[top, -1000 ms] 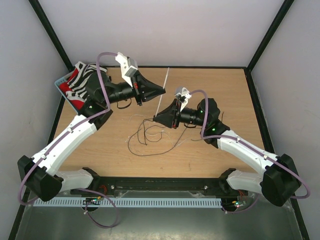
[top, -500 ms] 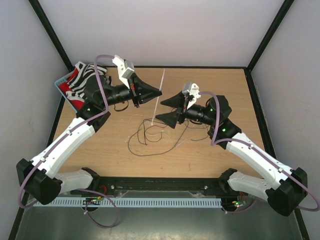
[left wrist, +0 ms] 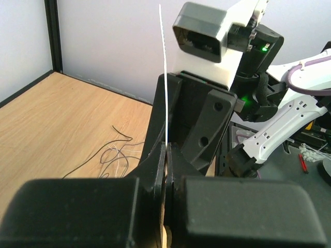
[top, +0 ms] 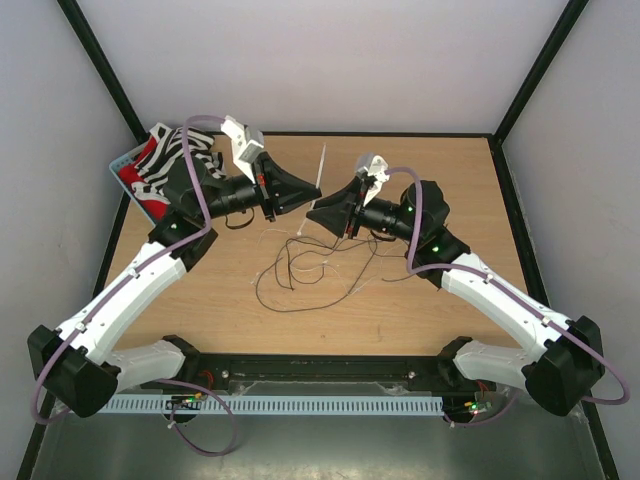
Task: Zip-tie the wires
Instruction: Pick up the ribbon at the center of the board.
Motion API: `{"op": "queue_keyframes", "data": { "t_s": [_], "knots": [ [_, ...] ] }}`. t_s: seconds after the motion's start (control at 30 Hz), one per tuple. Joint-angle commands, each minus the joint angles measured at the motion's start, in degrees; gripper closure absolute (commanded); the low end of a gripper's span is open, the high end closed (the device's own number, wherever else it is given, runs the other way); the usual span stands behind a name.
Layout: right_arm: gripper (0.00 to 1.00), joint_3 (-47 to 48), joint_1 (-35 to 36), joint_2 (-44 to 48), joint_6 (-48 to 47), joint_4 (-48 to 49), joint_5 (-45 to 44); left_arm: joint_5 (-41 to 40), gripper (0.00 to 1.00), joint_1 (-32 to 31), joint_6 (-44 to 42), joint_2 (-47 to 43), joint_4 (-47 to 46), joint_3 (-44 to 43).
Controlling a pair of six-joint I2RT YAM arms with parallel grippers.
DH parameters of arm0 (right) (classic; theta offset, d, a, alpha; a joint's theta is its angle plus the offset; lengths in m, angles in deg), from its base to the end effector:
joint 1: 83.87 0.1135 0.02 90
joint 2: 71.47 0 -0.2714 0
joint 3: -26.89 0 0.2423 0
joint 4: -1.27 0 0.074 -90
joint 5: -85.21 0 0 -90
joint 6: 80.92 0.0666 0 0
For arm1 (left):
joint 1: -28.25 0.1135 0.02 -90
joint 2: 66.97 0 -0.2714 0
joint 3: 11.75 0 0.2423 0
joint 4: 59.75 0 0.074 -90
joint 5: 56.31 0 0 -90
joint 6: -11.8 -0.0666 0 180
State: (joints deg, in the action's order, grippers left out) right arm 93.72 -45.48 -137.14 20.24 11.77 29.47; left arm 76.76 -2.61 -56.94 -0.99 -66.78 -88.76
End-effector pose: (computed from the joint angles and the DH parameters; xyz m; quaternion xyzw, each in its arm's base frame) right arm 0.1937 0.2013 0.3918 -0.3640 0.5329 0.4794 0.5947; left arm 0.2033 -0.1744 0.4458 0.3418 0.5196 -0.5244 0.5816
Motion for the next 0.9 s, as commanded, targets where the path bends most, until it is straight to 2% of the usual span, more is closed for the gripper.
{"op": "queue_keyframes", "data": {
  "t_s": [0.0, 0.27, 0.5, 0.6, 0.63, 0.67, 0.7, 0.77, 0.8, 0.87],
  "knots": [
    [0.66, 2.1, 0.3, 0.6, 1.0, 4.6, 1.8, 0.4, 1.00, -0.2, 0.7, -1.2, -2.0, 1.3],
    [0.70, 1.6, 0.3, 1.2, 2.0, 6.3, 4.4, -0.7, 1.00, -0.3, 1.3, -0.1, -2.6, 1.9],
    [1.00, 0.8, 0.2, 2.2, -0.2, 5.9, 3.1, -2.2, 0.99, -0.2, 2.5, -0.2, -2.9, 2.1],
    [1.00, 0.4, 0.2, 2.8, -2.5, 5.1, 1.9, -3.5, 0.89, 0.1, 4.0, -0.5, -2.9, 2.3],
    [1.00, 0.2, 0.2, 3.0, -3.5, 5.1, 1.7, -3.8, 0.80, 0.6, 4.8, -0.7, -2.9, 2.3],
    [1.00, -0.1, 0.2, 3.2, -5.0, 5.1, 1.2, -4.1, 0.64, 1.0, 6.0, -0.9, -2.9, 2.2],
    [1.00, -0.7, 0.3, 3.6, -6.5, 5.2, 0.2, -4.3, 0.42, 1.7, 7.4, -1.2, -2.9, 2.1],
    [1.00, -1.7, 0.3, 4.4, -10.8, 5.5, -2.6, -4.3, 0.09, 3.4, 10.6, -2.1, -2.8, 1.8],
    [1.00, -2.6, 0.3, 4.9, -13.3, 6.1, -4.3, -4.4, 0.02, 4.5, 12.4, -2.7, -2.8, 1.8],
    [1.00, -5.6, 0.3, 6.3, -18.1, 10.3, -7.7, -6.1, 0.01, 6.8, 17.1, -4.4, -1.8, 2.1]
  ]
}}
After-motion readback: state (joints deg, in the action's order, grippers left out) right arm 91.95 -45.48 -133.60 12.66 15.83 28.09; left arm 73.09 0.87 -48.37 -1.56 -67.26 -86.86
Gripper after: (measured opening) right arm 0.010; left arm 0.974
